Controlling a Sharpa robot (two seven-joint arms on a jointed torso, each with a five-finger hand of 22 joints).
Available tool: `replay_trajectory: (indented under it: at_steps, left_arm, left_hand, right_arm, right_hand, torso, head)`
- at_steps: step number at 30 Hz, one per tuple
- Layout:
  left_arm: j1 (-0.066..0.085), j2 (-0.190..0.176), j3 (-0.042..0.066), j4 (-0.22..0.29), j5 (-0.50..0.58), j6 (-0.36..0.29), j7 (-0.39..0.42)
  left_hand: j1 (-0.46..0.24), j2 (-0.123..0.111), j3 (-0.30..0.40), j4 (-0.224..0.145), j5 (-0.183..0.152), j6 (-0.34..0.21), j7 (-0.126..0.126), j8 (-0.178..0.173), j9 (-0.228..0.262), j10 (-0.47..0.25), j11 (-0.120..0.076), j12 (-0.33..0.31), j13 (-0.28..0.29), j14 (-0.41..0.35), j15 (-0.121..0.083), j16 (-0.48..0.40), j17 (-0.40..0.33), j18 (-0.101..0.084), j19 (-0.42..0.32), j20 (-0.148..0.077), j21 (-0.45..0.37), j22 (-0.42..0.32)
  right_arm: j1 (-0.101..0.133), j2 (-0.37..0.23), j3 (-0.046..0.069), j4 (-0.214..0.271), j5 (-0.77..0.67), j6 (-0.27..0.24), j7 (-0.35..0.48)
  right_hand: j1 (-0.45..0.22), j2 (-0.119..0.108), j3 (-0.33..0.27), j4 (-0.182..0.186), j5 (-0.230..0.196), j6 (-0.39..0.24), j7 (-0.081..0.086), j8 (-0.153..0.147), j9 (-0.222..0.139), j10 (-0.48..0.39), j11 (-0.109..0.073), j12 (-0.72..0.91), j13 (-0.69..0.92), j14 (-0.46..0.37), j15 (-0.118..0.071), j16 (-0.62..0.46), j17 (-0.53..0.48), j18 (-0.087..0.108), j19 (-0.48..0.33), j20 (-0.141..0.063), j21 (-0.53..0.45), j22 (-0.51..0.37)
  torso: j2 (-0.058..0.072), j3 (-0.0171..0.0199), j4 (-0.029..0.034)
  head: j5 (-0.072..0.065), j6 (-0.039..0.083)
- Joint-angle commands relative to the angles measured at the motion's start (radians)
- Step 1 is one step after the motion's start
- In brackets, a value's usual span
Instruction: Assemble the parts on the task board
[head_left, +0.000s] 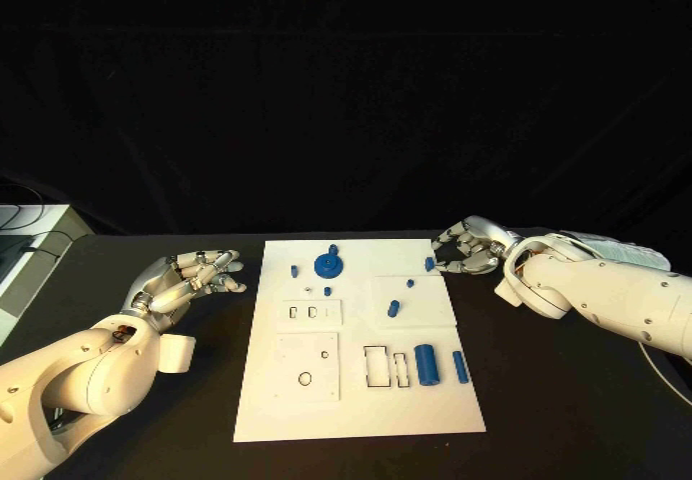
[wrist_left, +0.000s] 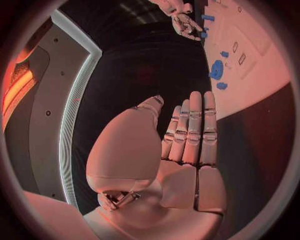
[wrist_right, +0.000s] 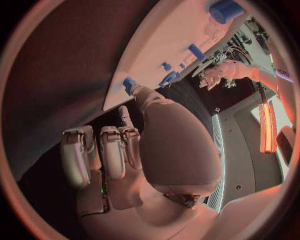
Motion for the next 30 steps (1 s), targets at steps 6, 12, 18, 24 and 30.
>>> replay_trajectory:
  at_steps: [6, 12, 18, 24, 30]
  left_arm:
    - [0.0, 0.002, 0.001, 0.001, -0.003, 0.012, 0.013]
    - [0.0, 0.001, 0.001, 0.0, -0.004, 0.011, 0.012]
    - [0.0, 0.001, 0.001, 0.0, -0.004, 0.011, 0.011]
    - [0.0, 0.0, 0.001, 0.0, -0.004, 0.011, 0.01]
    - [0.0, -0.001, 0.001, 0.0, -0.004, 0.011, 0.009]
  left_hand:
    - [-0.001, -0.009, 0.006, -0.001, -0.005, 0.007, 0.001, -0.004, 0.002, -0.005, 0.004, -0.002, -0.001, -0.005, -0.002, 0.005, 0.002, 0.012, -0.008, -0.001, 0.006, 0.001]
    - [-0.001, -0.009, 0.007, -0.001, -0.005, 0.007, 0.001, -0.005, 0.002, -0.007, 0.004, -0.003, -0.001, -0.005, -0.002, 0.005, 0.002, 0.012, -0.008, -0.001, 0.006, 0.001]
    - [-0.001, -0.009, 0.007, -0.001, -0.005, 0.007, 0.001, -0.005, 0.002, -0.007, 0.004, -0.003, -0.001, -0.005, -0.002, 0.005, 0.002, 0.012, -0.008, -0.001, 0.006, 0.001]
    - [-0.001, -0.009, 0.007, -0.001, -0.005, 0.007, 0.001, -0.005, 0.002, -0.007, 0.004, -0.003, -0.001, -0.005, -0.002, 0.005, 0.002, 0.012, -0.008, -0.001, 0.006, 0.001]
    - [-0.001, -0.009, 0.007, -0.001, -0.005, 0.007, 0.001, -0.005, 0.002, -0.007, 0.004, -0.003, -0.001, -0.005, -0.002, 0.005, 0.002, 0.012, -0.008, -0.001, 0.006, 0.001]
  right_arm:
    - [-0.008, 0.013, 0.0, -0.005, -0.029, 0.032, -0.004]
    - [-0.016, 0.026, 0.0, -0.013, -0.033, 0.025, -0.006]
    - [-0.019, 0.033, 0.0, -0.015, -0.031, 0.021, -0.008]
    - [-0.02, 0.037, 0.0, -0.017, -0.03, 0.024, -0.009]
    - [-0.02, 0.037, 0.0, -0.02, -0.03, 0.028, -0.01]
  right_hand:
    - [0.002, -0.005, -0.01, 0.001, 0.006, -0.003, 0.003, -0.006, -0.001, 0.081, 0.007, -0.005, 0.238, 0.092, 0.008, 0.0, 0.219, -0.001, 0.094, 0.005, -0.006, 0.247]
    - [0.0, 0.003, -0.009, 0.004, 0.01, 0.004, 0.002, -0.003, 0.0, 0.084, 0.006, -0.002, 0.241, 0.092, 0.008, 0.0, 0.22, -0.001, 0.095, 0.005, -0.005, 0.248]
    - [-0.004, 0.018, -0.003, 0.01, 0.011, 0.016, 0.0, 0.002, 0.002, 0.088, 0.005, 0.002, 0.244, 0.093, 0.007, 0.0, 0.221, -0.002, 0.095, 0.005, -0.004, 0.249]
    - [-0.004, 0.03, 0.01, 0.013, 0.01, 0.033, -0.003, 0.01, 0.005, 0.091, 0.002, 0.005, 0.247, 0.093, 0.004, 0.001, 0.222, -0.002, 0.096, 0.003, -0.003, 0.25]
    - [-0.004, 0.042, 0.033, 0.014, 0.007, 0.058, -0.01, 0.023, 0.008, 0.094, -0.004, 0.009, 0.251, 0.093, -0.002, 0.001, 0.223, -0.002, 0.097, -0.002, -0.002, 0.251]
  torso:
    - [-0.001, -0.0006, 0.0016]
    - [-0.001, -0.0004, 0.0011]
    - [-0.002, -0.0016, 0.001]
    - [-0.002, -0.0012, 0.0]
    - [-0.002, -0.0007, -0.0004]
  head:
    - [0.0, -0.004]
    - [0.001, -0.006]
    - [0.002, -0.008]
    - [0.002, -0.01]
    - [0.003, -0.011]
